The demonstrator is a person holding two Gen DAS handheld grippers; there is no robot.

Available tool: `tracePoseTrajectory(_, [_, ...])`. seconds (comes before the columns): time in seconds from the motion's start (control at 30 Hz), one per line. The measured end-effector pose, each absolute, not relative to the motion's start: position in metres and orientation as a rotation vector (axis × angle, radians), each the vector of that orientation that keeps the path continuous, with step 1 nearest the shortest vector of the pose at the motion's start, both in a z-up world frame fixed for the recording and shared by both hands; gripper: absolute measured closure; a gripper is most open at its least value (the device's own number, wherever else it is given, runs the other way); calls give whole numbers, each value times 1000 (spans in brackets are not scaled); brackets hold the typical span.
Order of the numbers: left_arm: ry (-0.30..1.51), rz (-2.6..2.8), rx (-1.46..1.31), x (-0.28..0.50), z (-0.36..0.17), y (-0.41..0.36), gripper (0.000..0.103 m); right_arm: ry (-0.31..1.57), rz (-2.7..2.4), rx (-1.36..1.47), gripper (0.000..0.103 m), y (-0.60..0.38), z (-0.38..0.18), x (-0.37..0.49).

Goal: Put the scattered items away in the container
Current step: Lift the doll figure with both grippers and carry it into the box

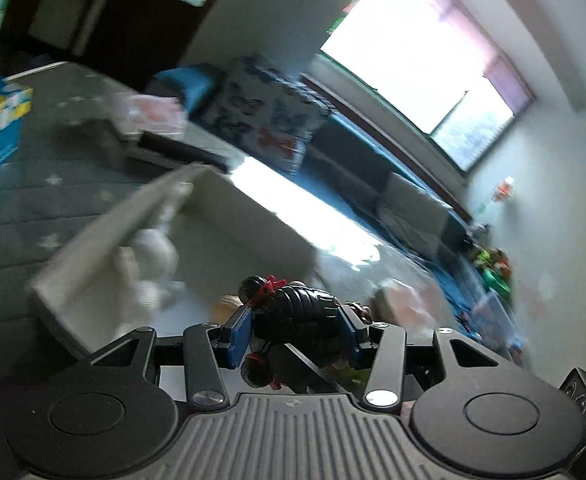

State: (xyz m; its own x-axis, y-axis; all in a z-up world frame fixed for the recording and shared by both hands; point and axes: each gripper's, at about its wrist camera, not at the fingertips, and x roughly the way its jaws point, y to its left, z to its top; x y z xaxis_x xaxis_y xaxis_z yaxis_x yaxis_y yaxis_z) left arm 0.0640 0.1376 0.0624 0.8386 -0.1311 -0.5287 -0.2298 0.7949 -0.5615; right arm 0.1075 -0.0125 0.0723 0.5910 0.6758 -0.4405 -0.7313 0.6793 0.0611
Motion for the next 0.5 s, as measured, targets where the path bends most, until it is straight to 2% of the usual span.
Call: tracePoseTrajectory(0.5, [769,143,-734,85,21,191,54,680,895,-143,18,49,28,134])
